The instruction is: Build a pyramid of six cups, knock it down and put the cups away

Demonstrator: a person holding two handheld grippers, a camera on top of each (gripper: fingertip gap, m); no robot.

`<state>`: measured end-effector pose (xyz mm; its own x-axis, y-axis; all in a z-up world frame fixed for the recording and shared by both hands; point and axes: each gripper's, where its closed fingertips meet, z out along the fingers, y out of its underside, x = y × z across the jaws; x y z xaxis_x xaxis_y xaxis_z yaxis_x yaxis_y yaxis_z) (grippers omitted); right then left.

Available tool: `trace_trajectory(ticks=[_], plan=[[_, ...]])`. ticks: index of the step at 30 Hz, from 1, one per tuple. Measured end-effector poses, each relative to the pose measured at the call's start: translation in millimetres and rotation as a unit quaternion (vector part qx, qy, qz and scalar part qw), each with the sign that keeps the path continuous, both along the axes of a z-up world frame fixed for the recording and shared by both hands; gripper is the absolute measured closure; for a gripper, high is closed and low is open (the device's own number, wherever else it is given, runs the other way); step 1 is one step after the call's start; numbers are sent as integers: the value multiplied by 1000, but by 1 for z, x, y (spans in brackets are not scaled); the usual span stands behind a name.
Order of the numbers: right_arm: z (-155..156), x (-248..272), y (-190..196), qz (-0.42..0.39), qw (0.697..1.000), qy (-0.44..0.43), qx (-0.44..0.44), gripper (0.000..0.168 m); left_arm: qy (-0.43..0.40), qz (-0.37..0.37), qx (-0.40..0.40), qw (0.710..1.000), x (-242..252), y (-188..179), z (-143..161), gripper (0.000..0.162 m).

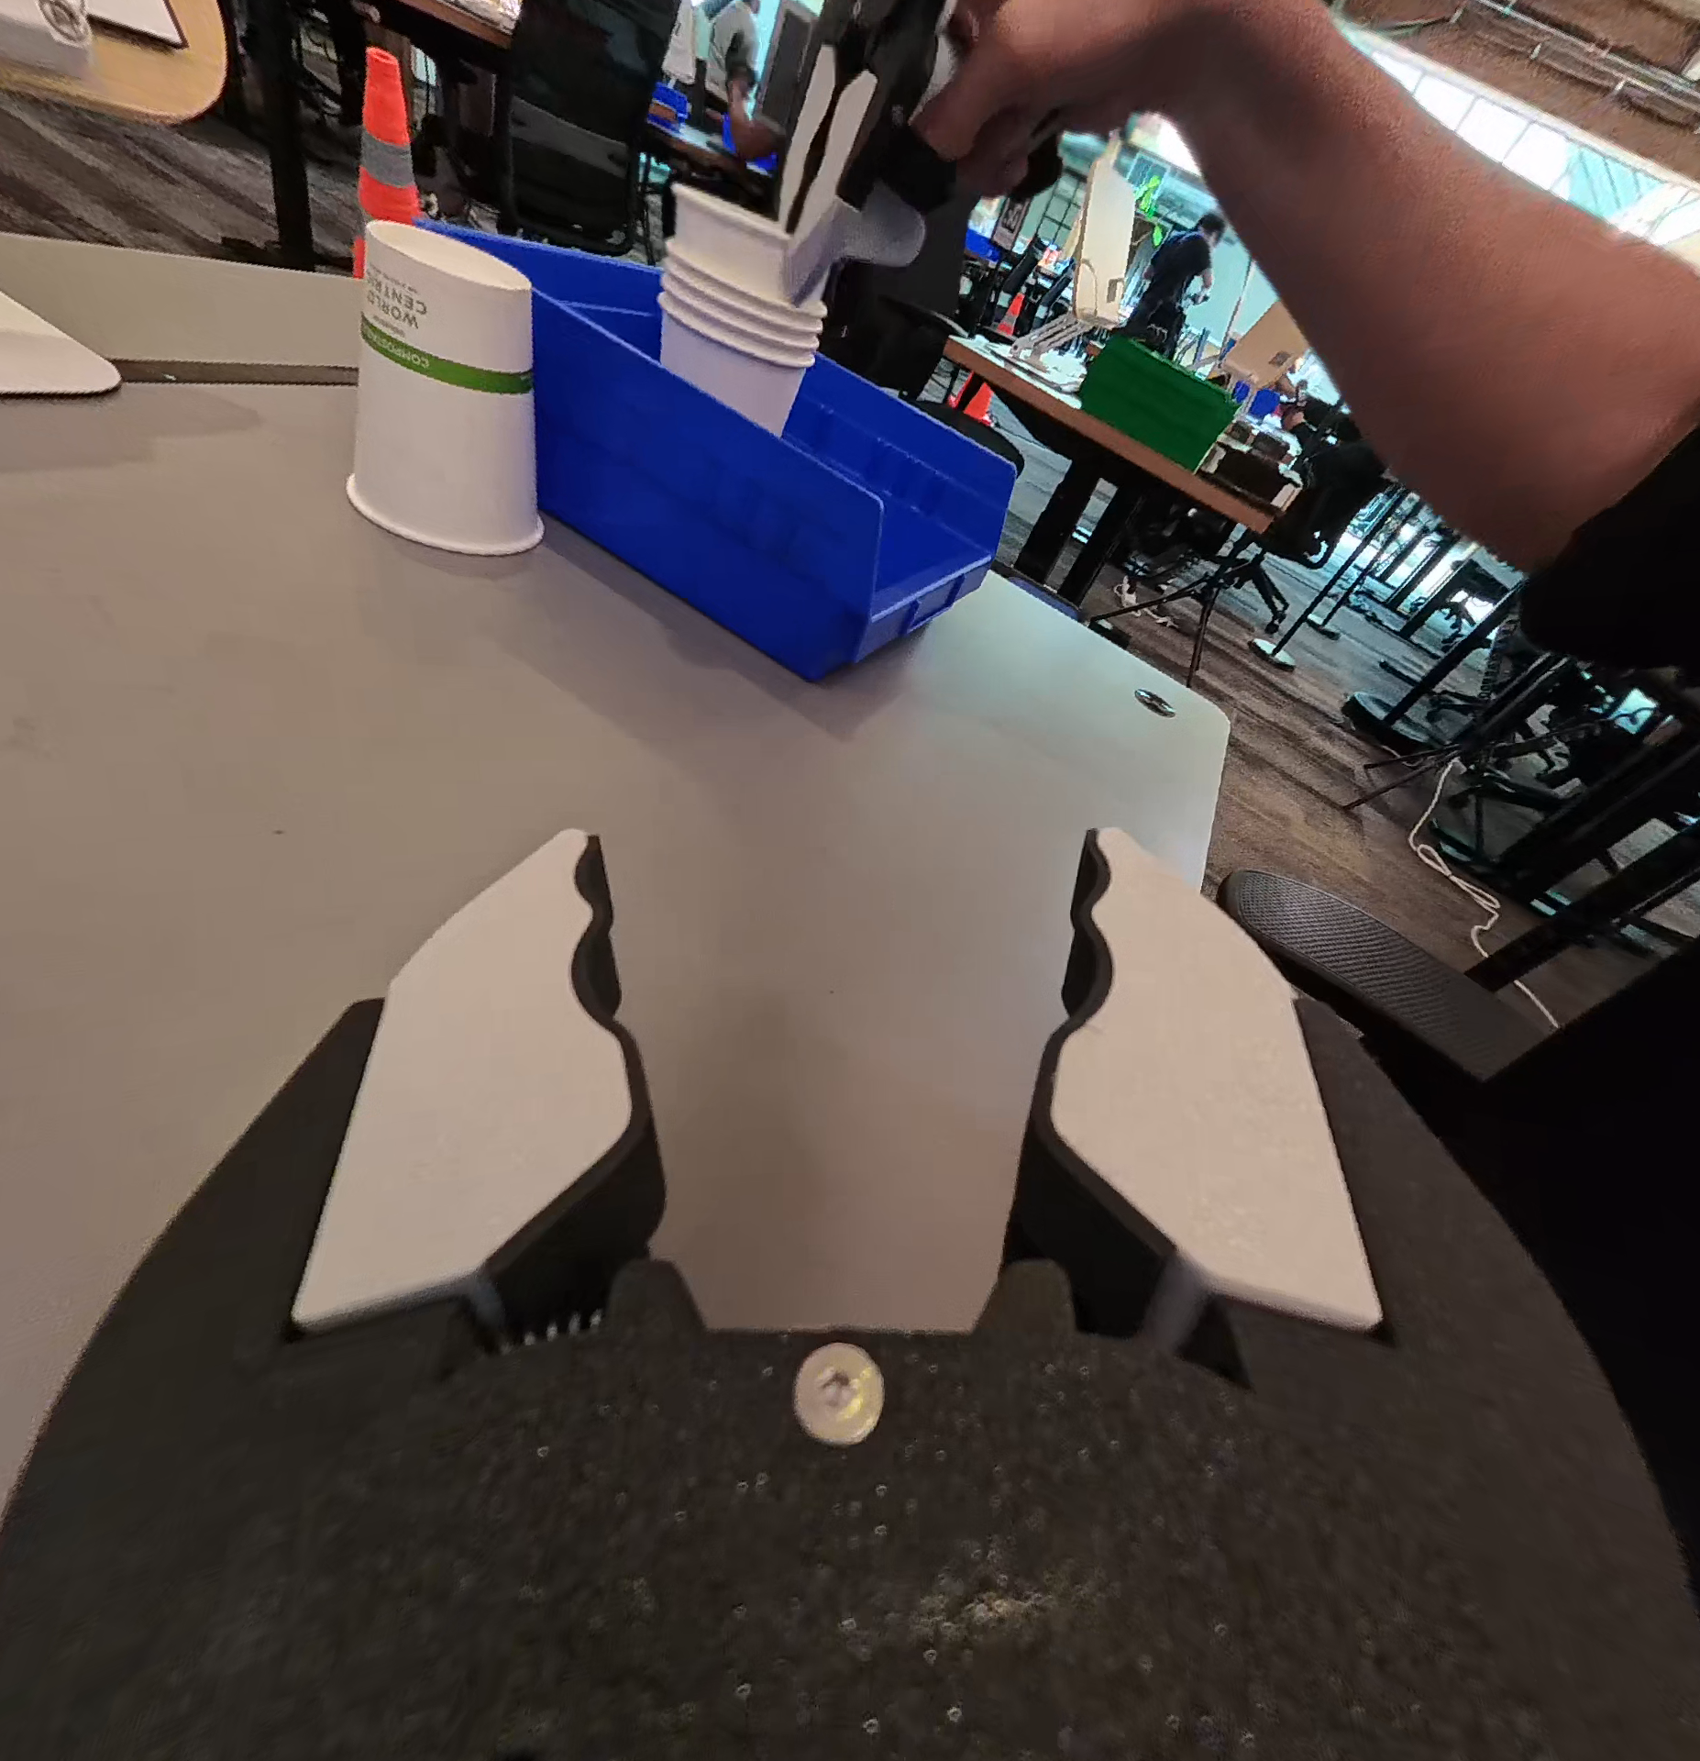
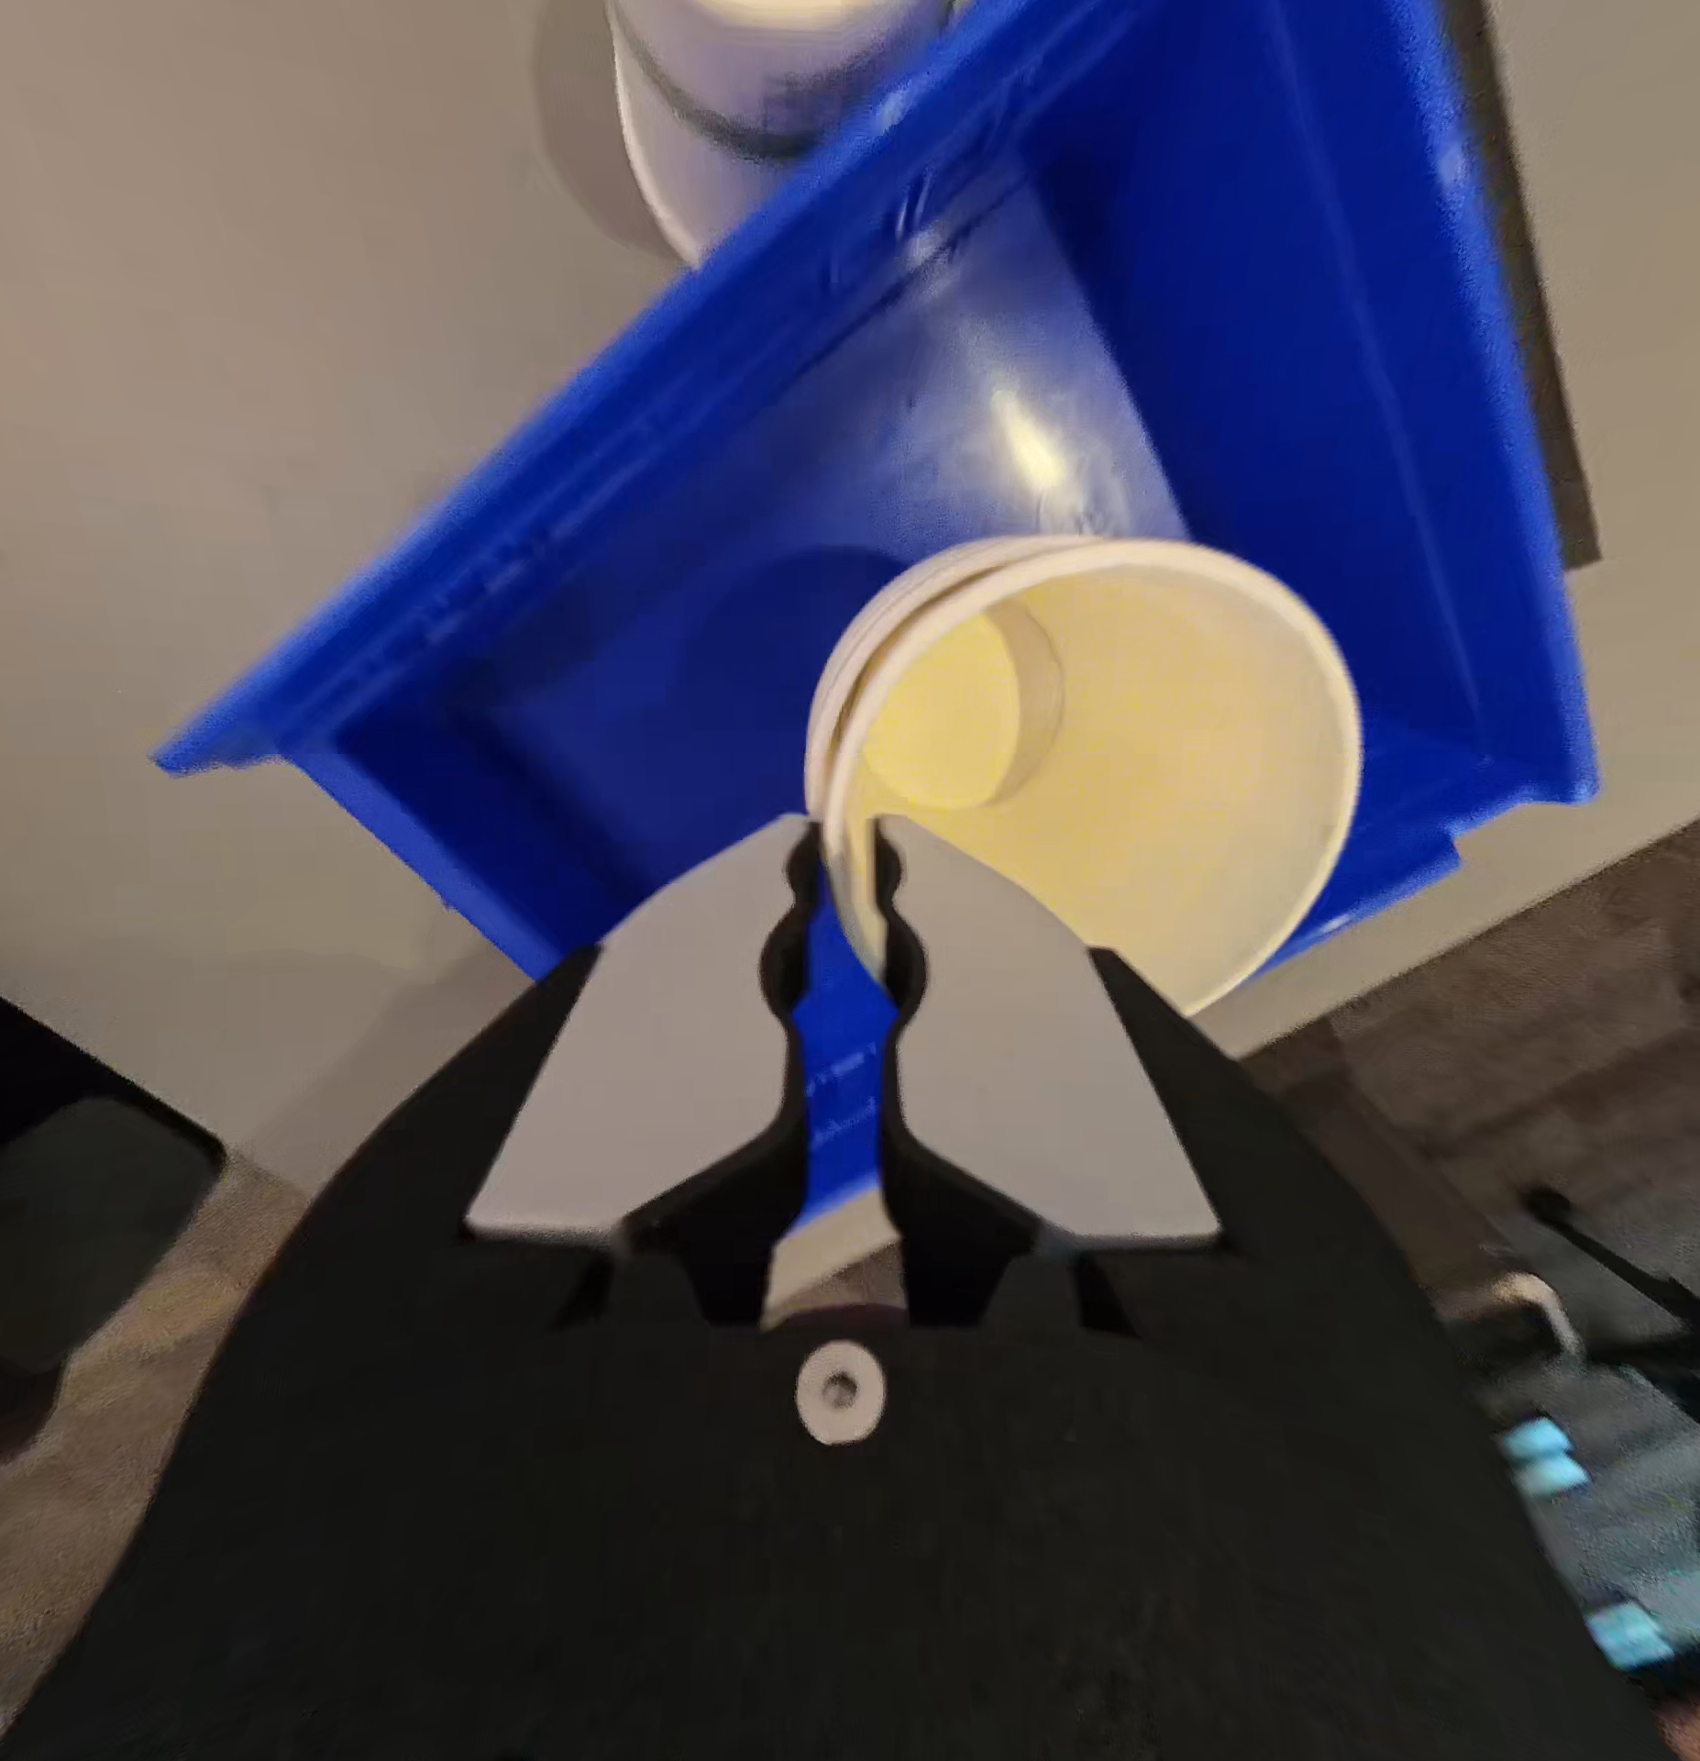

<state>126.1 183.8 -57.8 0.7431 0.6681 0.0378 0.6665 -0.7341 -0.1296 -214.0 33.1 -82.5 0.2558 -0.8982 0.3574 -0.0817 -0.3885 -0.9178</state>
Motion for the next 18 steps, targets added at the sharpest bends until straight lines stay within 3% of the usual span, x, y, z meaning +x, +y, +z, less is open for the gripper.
trace_trajectory(ticks=[1,5,10,14,18], plan=[[4,-3,4,-9,1000,18,11,144,-2,-1,0,1000,-1,0,1,70],[34,-2,0,4,999,-23,45,122,-7,3,-12,1000,-5,2,2,70],[70,-74,16,135,979,-34,151,107,-14,-1,-41,999,-3,6,-2,73],[42,-129,46,262,950,-37,166,96,-2,-5,-43,999,0,7,-7,74],[-2,-130,84,289,946,-63,129,93,17,-7,-18,1000,1,5,-11,74]])
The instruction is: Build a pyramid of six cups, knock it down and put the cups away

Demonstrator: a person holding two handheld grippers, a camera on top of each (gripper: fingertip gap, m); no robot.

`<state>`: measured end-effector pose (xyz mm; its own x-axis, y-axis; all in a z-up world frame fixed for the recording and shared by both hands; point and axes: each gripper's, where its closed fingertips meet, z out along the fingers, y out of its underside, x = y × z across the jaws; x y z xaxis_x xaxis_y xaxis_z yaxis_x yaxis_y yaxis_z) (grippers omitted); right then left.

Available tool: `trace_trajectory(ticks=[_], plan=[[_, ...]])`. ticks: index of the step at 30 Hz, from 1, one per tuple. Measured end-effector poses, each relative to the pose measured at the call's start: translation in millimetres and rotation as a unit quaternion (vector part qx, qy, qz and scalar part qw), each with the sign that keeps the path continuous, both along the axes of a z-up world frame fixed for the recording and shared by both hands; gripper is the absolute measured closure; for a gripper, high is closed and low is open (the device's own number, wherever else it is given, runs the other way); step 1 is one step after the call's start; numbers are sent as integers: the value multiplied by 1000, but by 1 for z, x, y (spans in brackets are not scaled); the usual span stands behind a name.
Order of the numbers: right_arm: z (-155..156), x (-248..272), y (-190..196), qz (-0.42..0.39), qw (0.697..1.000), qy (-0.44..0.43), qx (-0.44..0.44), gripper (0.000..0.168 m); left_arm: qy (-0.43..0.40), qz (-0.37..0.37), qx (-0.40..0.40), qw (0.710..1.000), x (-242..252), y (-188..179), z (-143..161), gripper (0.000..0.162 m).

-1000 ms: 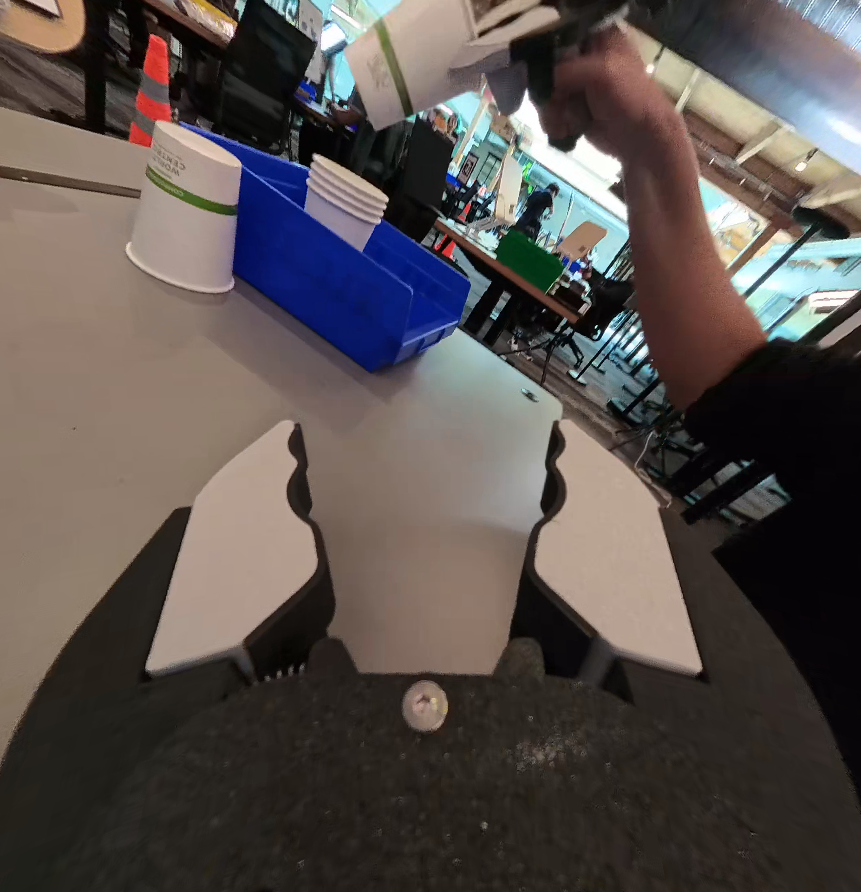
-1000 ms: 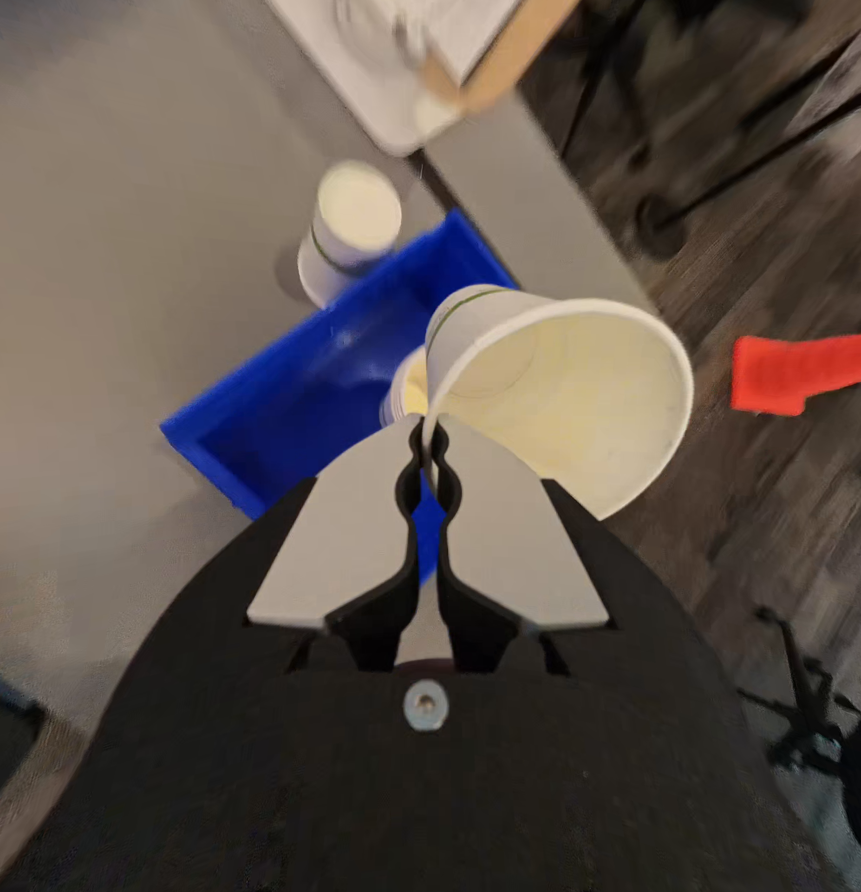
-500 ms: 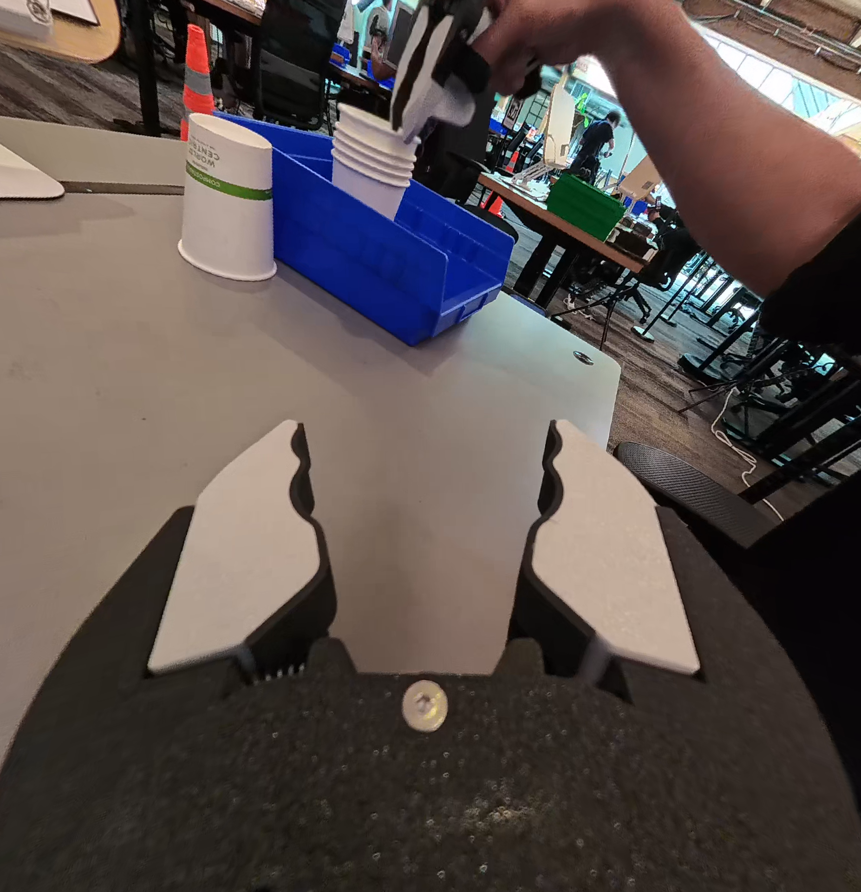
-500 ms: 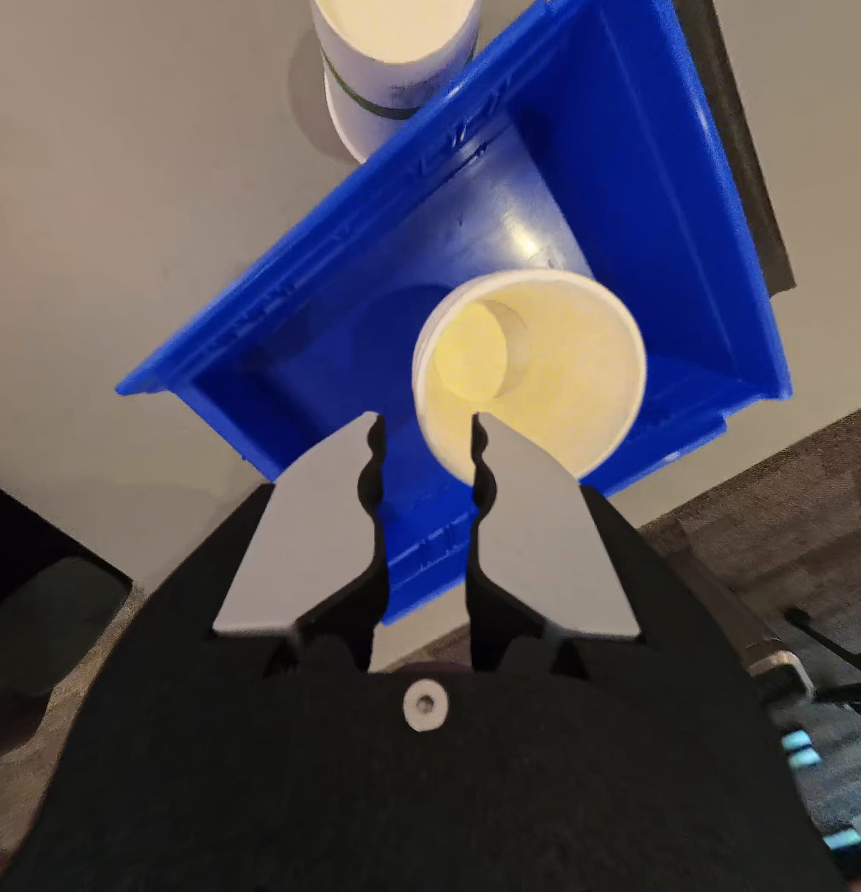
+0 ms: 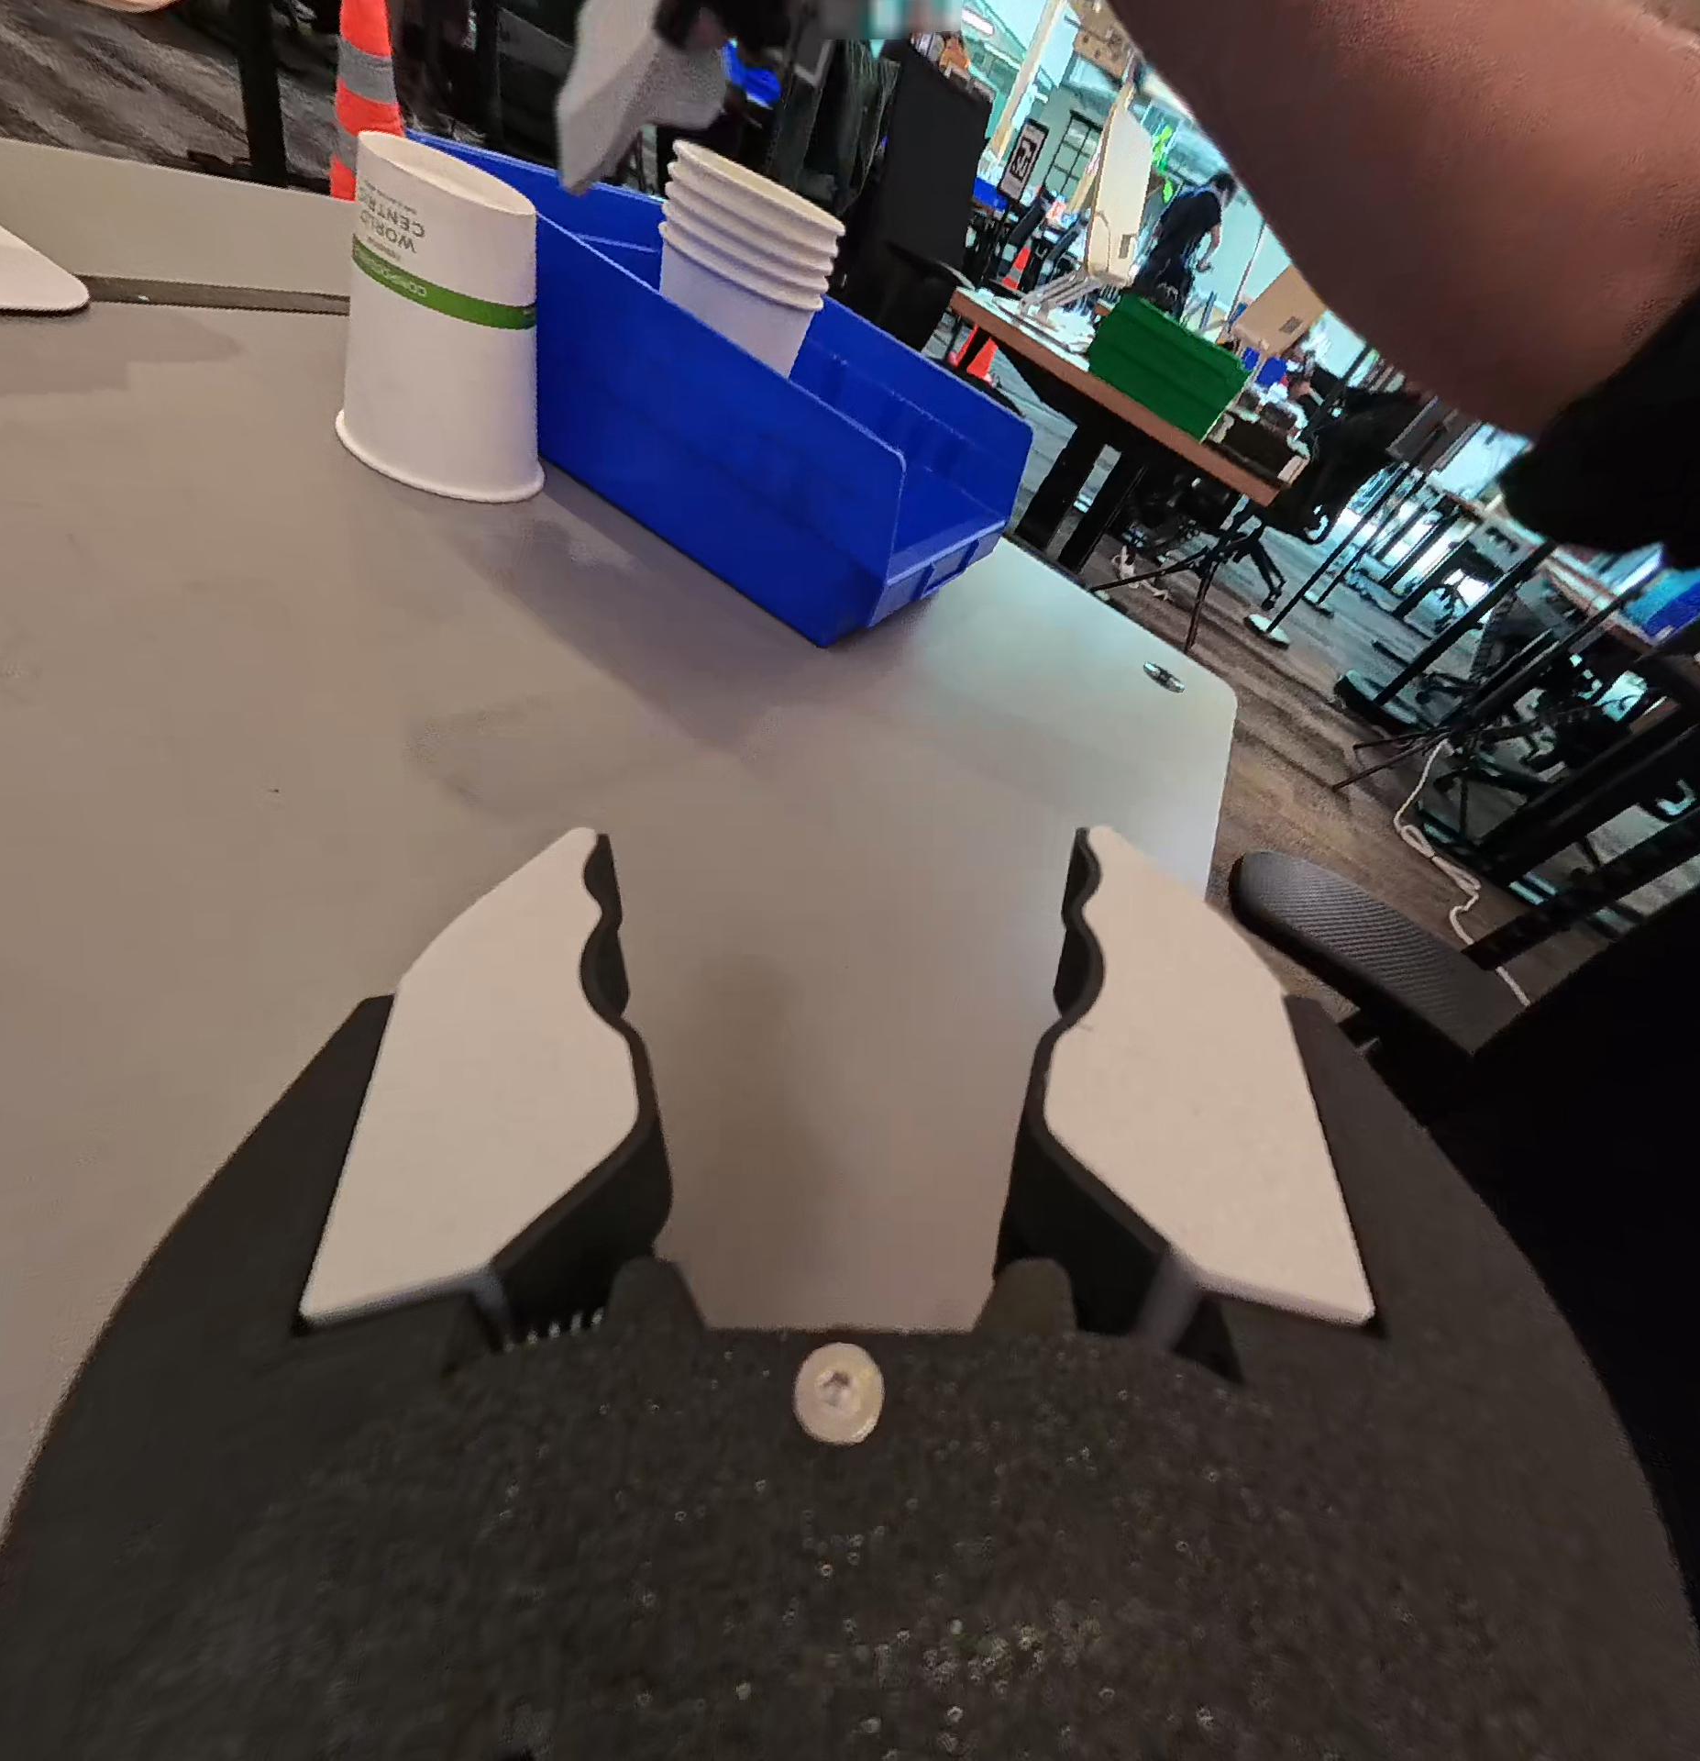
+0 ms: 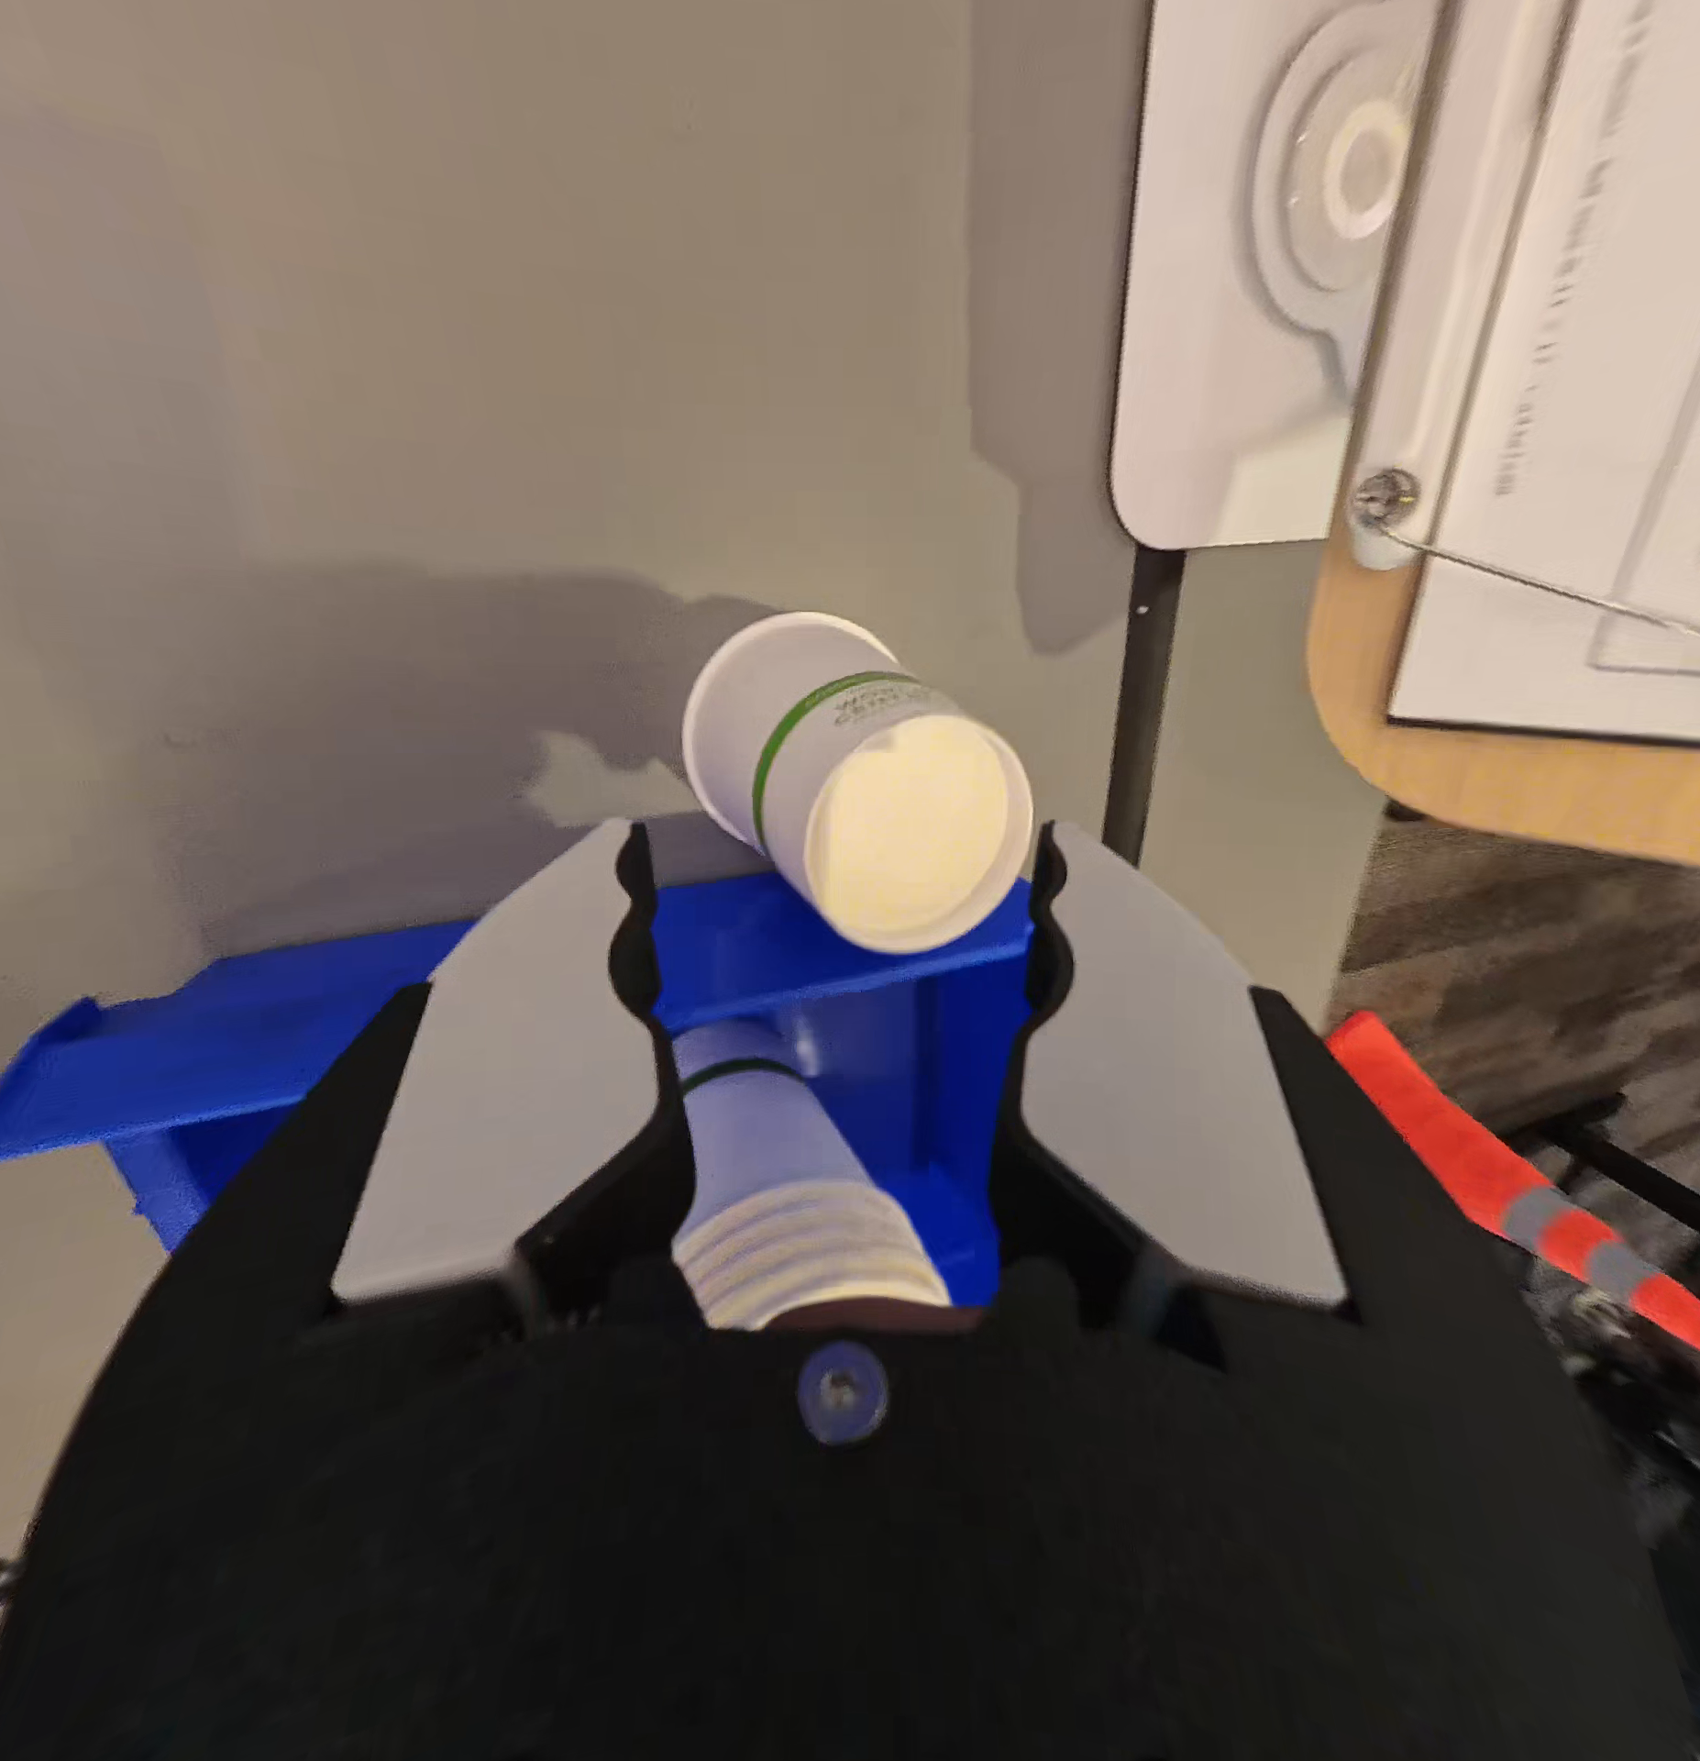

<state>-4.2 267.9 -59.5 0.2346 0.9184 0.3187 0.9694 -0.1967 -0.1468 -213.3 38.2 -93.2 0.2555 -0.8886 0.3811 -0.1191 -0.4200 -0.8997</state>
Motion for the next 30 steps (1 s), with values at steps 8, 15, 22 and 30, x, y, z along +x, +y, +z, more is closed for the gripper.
trace_trajectory(ticks=[8,15,22,30], plan=[[-54,24,24,-22,994,-22,-106,94,-4,-37,-12,999,4,-15,-2,73],[14,-16,20,-29,982,187,-11,95,7,-30,-9,999,0,-8,-9,74],[112,-83,-46,-29,839,540,56,95,-29,9,47,998,-2,62,49,80],[117,-133,-103,-47,672,738,-53,95,-66,-31,134,988,19,100,132,106]])
